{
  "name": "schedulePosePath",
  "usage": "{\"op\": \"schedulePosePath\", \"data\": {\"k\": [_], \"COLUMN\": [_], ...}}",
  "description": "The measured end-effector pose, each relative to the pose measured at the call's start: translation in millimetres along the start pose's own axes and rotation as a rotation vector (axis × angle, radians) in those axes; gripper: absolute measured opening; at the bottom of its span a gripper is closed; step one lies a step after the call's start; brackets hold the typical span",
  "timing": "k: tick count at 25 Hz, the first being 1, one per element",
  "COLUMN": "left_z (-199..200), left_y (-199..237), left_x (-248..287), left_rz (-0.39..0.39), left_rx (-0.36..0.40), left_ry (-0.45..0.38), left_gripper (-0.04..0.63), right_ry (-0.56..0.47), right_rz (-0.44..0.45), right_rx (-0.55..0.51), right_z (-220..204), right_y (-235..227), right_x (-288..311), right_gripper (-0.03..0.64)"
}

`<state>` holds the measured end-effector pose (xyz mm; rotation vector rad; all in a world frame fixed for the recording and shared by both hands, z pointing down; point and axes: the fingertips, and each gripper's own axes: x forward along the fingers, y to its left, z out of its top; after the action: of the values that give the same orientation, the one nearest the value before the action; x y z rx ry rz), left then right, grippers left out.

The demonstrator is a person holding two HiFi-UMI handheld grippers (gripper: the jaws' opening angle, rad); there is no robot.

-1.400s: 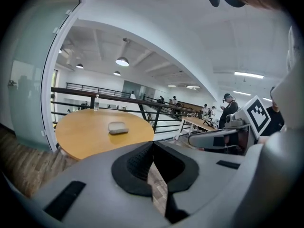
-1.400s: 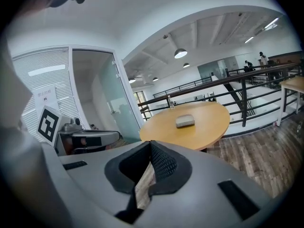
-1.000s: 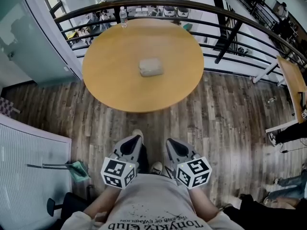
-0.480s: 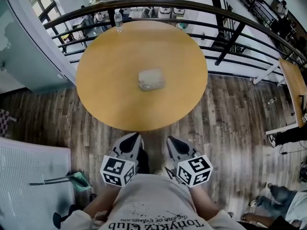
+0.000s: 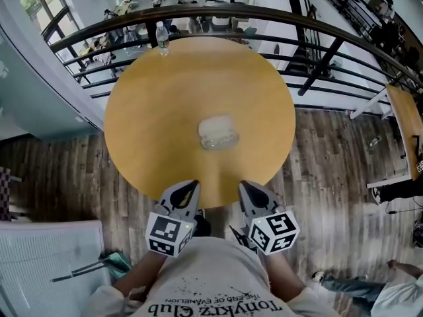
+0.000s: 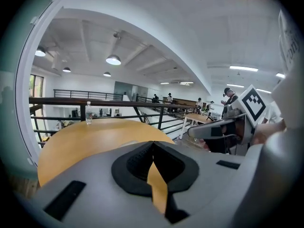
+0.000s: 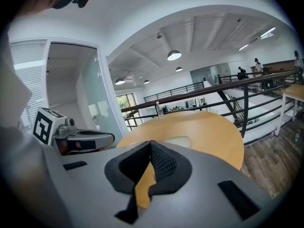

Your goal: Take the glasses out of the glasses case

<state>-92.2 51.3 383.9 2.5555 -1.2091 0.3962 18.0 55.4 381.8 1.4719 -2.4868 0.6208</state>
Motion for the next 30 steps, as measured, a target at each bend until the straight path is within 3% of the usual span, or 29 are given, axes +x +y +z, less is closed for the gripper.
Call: {"op": "schedulePosePath", "data": {"k": [10, 18, 30], "left_z": [33, 43, 48], "left_y": [52, 62, 44], "left_x": [30, 43, 71], "left_rz": [-0.071, -0.073, -0.045], "left_rx": [-0.019, -0.063, -0.103], "left_ry": [-0.006, -0.007, -0.01], "left_gripper": [0.025, 0.025, 0.025], "right_ry": [-0.018, 0.001, 0.048], "right_rz": [-0.088, -0.045, 0.031], "right_rx": [-0.003, -0.003, -0.023], "right_z": [41, 53, 59], "right_y": [-11, -11, -38], "right_x": [46, 65, 67], "right_gripper": [0.025, 0.025, 0.025]}}
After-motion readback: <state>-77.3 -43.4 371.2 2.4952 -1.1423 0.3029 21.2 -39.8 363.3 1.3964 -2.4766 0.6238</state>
